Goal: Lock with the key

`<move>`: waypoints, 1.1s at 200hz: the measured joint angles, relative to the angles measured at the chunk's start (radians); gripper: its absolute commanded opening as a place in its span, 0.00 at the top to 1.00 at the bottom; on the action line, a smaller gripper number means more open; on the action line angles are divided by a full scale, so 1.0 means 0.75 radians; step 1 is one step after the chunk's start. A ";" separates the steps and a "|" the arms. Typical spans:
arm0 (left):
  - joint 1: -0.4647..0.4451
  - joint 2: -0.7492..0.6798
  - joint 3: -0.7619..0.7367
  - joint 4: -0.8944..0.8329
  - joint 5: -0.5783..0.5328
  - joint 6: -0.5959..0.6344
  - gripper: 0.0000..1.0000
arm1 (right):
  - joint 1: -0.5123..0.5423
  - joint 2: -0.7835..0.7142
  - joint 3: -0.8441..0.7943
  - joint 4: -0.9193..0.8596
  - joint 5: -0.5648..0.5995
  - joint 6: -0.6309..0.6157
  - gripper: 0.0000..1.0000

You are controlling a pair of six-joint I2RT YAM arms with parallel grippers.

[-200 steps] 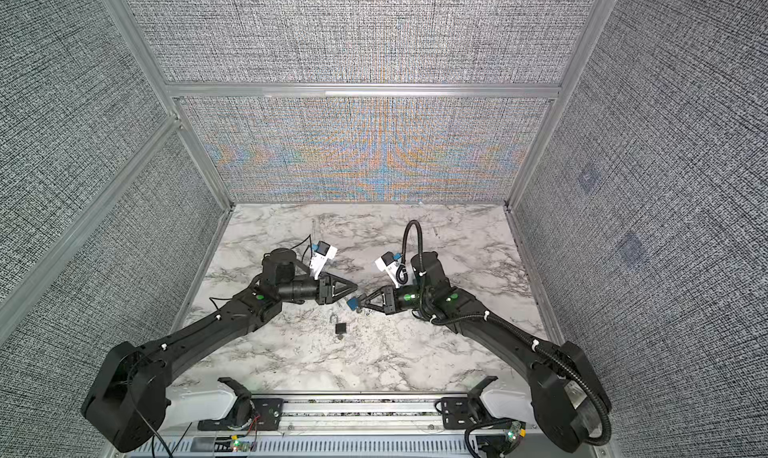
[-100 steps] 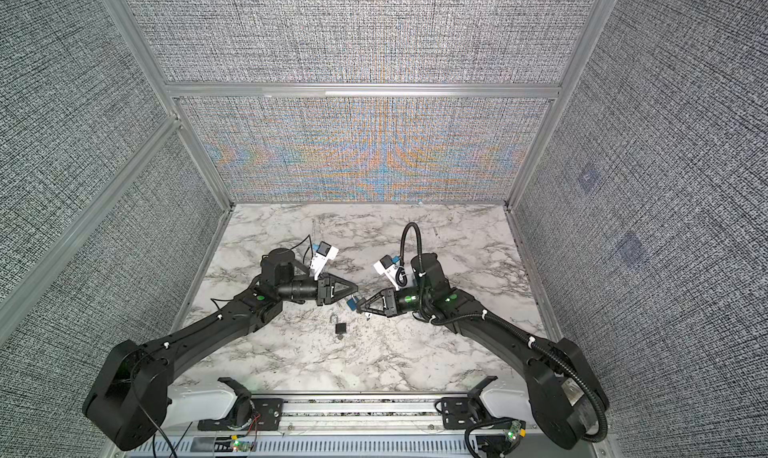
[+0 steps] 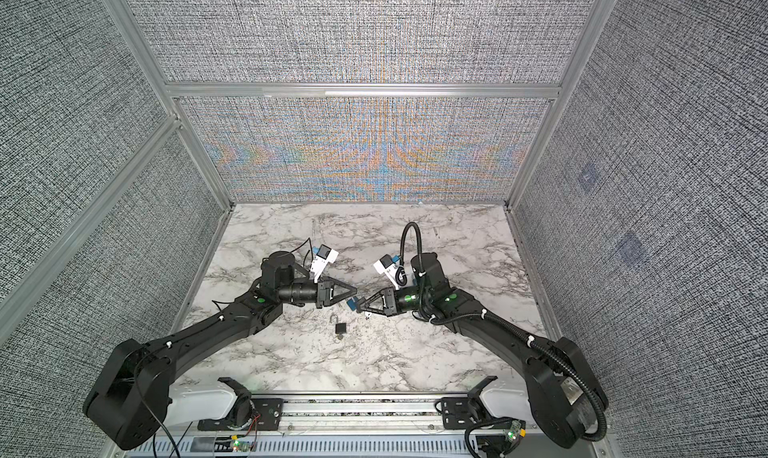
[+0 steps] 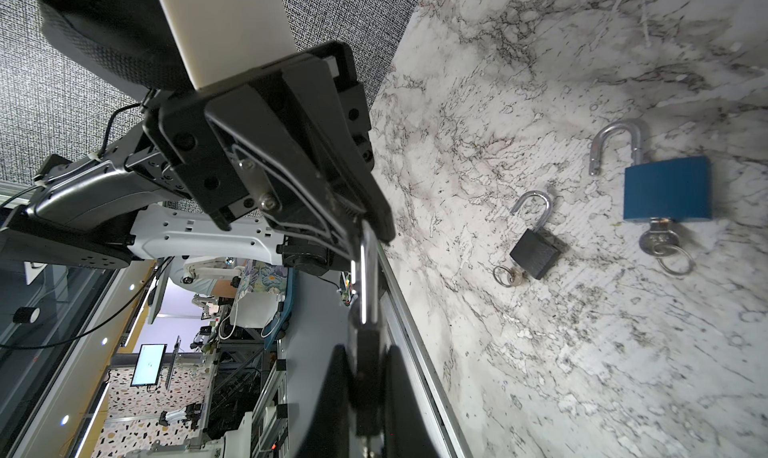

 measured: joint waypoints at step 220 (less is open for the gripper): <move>-0.004 -0.006 -0.115 0.232 -0.015 -0.084 1.00 | -0.002 0.022 0.005 0.090 -0.026 0.190 1.00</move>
